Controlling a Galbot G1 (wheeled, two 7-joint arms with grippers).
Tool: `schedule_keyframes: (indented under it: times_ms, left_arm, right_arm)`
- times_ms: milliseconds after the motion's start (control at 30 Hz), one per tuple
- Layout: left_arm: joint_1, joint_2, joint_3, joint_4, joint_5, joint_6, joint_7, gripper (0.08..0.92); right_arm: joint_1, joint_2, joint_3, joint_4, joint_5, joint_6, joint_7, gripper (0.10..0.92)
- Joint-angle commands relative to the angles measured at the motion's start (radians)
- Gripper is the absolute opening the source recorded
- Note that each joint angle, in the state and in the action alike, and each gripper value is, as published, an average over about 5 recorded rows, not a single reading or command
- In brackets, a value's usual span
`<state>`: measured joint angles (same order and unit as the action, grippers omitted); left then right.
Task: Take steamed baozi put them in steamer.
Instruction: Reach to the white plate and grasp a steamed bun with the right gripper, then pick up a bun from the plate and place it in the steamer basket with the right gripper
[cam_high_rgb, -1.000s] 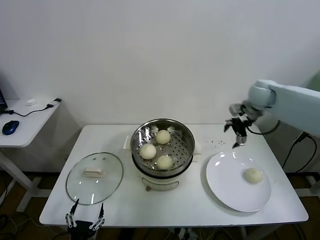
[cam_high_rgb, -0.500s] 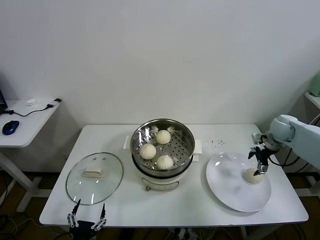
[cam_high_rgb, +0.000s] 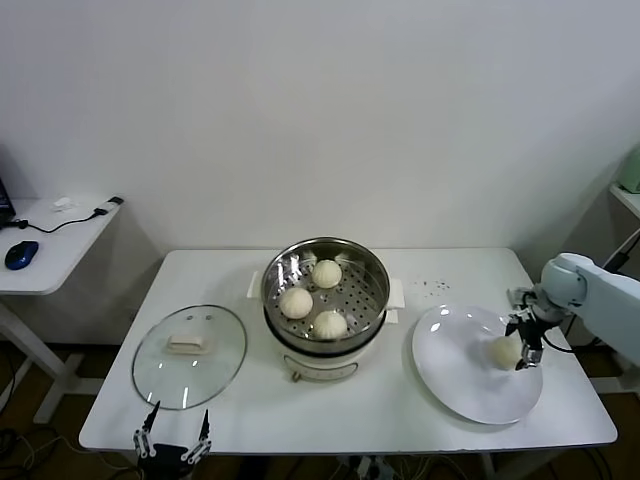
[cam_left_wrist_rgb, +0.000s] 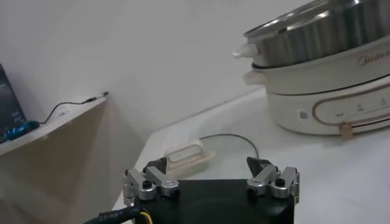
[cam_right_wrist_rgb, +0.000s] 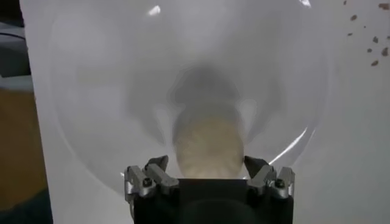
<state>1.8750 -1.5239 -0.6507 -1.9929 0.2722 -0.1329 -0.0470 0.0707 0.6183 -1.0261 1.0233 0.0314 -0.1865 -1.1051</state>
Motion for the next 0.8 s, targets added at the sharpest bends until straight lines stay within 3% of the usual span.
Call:
schedule_keyframes:
  times_ms: [33, 200, 600, 800]
  left_arm:
    - [0.002, 0.0, 0.0, 0.0, 0.001, -0.001, 0.0, 0.823]
    - [0.001, 0.0, 0.003, -0.001, 0.002, -0.001, 0.0, 0.823]
    - [0.005, 0.0, 0.007, -0.001, 0.002, -0.005, -0.001, 0.823]
    - [0.009, 0.002, 0.005, -0.004, -0.003, -0.006, -0.007, 0.823]
  right_arm:
    - [-0.047, 0.013, 0.036, -0.023, -0.032, 0.002, 0.003, 0.782]
    - [-0.036, 0.013, 0.031, -0.023, -0.02, 0.004, 0.003, 0.692]
    - [0.008, 0.005, 0.007, -0.012, 0.029, 0.003, 0.001, 0.594]
    - [0.204, 0.021, -0.126, -0.001, 0.131, -0.006, 0.0, 0.567]
